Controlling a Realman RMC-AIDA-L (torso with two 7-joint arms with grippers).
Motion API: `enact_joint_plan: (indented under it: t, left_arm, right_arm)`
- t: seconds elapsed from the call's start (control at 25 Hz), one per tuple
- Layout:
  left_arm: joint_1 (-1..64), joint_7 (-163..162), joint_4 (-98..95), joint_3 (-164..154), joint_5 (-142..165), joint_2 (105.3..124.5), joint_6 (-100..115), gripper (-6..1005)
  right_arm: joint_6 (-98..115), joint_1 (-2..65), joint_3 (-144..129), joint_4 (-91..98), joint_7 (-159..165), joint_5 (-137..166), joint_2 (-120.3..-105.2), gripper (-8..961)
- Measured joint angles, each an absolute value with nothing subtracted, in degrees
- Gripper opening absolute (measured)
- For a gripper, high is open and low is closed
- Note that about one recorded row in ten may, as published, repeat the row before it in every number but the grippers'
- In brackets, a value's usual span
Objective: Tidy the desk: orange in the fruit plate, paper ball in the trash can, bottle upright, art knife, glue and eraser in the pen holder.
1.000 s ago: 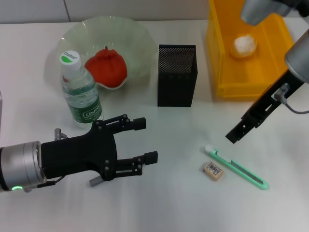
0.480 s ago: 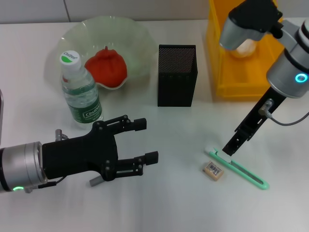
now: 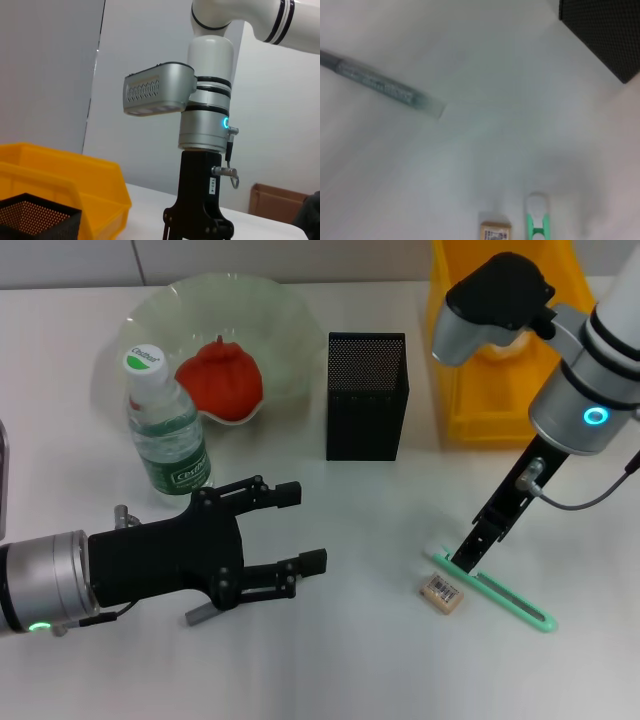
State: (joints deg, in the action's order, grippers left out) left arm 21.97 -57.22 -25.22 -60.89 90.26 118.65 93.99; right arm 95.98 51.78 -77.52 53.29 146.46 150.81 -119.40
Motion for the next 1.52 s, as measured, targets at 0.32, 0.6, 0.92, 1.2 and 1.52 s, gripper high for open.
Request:
enact_joint_plan:
  t: [0.32,0.6,0.92,1.2,1.52]
  left_arm:
    - [22.0,-57.2,-25.2,-60.9,90.4,118.65,93.7,796]
    - [22.0,-57.2,-25.0,-60.9,90.5,118.65,93.8,796]
    - [22.0,-57.2,-24.8,-60.9,90.3,118.65,93.7,796]
    - [22.0,-57.2,-24.7,-60.9,90.3,118.65,93.7,796]
    - [22.0,-57.2,-24.7,-60.9,90.3,118.65,93.7,796]
  right_arm:
    - [93.7,52.0,-79.7,52.1,146.6,150.6,-119.56,664]
    - [93.5,51.9,-79.7,52.0,146.6,150.5,-119.62,646]
    - [93.8,52.1,-81.2,51.2,146.6,149.6,-119.68,437]
    - [93.2,52.4,-84.0,50.7,146.8,149.0,-119.71,436]
    - [93.0,52.4,-83.9,50.6,146.8,149.0,-119.71,411]
